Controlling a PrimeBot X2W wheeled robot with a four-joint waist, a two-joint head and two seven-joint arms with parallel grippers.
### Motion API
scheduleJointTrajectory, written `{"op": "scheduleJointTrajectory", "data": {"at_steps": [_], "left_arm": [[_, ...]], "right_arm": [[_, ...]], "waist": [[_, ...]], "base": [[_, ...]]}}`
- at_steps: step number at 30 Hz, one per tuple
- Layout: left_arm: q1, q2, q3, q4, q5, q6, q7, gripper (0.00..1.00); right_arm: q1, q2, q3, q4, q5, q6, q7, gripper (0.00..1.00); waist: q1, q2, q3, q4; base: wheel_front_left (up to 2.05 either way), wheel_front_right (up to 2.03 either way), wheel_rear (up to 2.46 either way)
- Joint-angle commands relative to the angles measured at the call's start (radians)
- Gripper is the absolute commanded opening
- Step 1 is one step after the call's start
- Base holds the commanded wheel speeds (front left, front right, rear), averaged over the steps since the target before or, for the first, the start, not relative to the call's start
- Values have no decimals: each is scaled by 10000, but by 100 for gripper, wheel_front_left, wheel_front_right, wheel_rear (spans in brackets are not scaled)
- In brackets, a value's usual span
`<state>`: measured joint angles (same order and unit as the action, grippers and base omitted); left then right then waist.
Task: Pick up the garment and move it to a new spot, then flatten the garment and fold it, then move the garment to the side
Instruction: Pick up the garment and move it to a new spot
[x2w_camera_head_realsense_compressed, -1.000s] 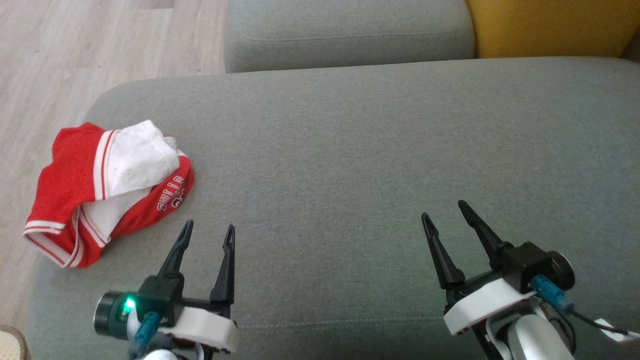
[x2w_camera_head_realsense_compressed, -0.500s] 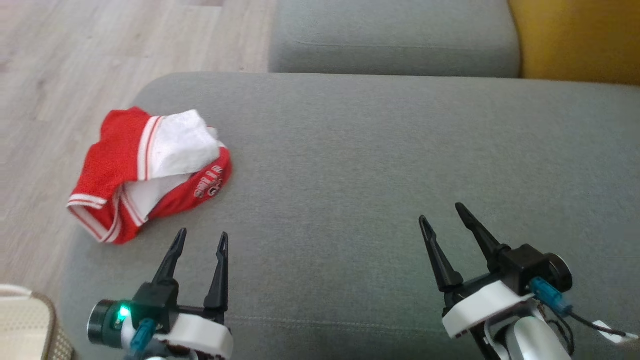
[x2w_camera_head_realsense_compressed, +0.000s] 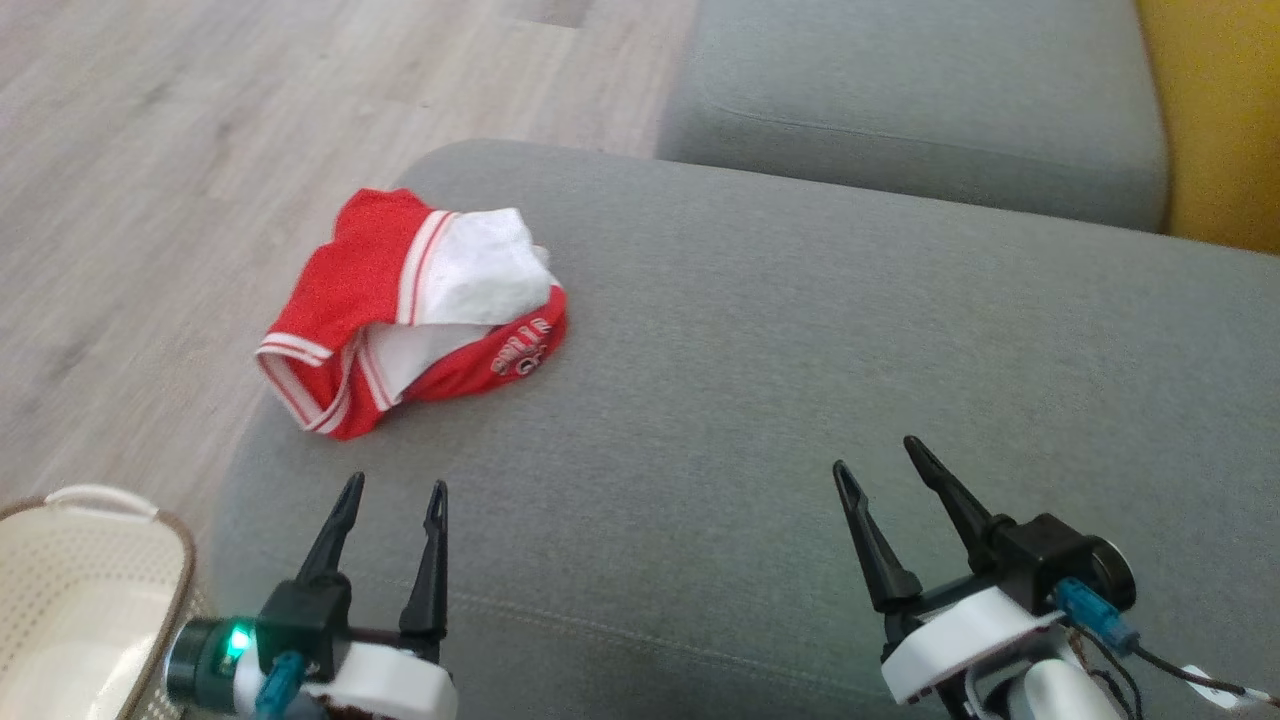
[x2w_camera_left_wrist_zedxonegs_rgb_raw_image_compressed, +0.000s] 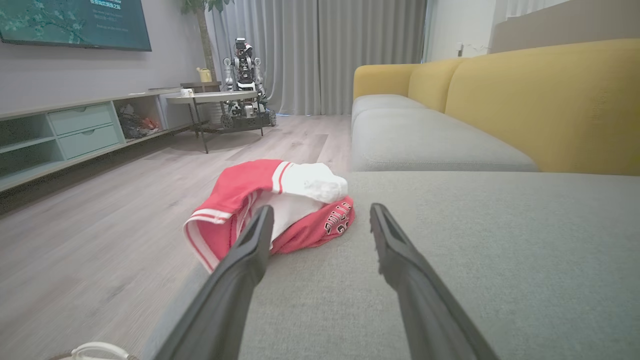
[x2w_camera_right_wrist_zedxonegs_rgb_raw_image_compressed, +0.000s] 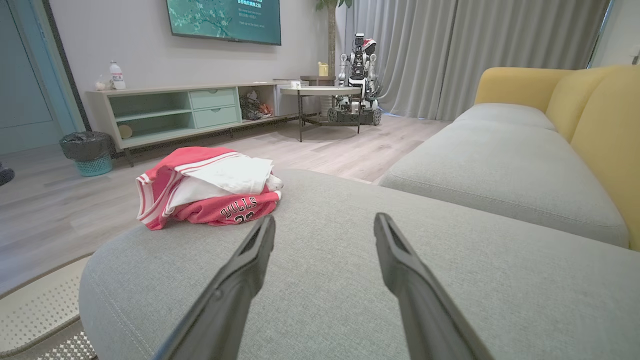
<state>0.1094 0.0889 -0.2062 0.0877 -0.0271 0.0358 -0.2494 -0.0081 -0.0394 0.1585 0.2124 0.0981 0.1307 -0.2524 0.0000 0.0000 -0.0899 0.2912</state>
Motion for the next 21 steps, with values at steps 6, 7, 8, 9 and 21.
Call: {"op": "scheduleJointTrajectory", "data": {"at_steps": [6,7,8,9,21], "left_arm": [[-178,106,485,-411,119,132,-124,100],[-156,118,508,-417,121,152,-124,100],[-140,126,534,-436,125,181,-124,100],[-123,128,561,-449,118,204,-124,100],[-57,192,1024,-780,3,417,-124,100]], "right_arm": [[-216,-108,220,-270,159,0,-93,100],[-204,-108,219,-266,162,0,-93,100],[-195,-108,216,-266,163,0,-93,100],[-186,-108,209,-264,159,0,-93,100],[-136,-108,259,-222,-63,0,-93,100]], "waist": [[0,0,-135,851],[0,0,-142,936],[0,0,-144,1014],[0,0,-143,1088],[0,0,308,1374]], "base": [[0,0,0],[0,0,0],[0,0,0],[0,0,0],[0,0,0]]}}
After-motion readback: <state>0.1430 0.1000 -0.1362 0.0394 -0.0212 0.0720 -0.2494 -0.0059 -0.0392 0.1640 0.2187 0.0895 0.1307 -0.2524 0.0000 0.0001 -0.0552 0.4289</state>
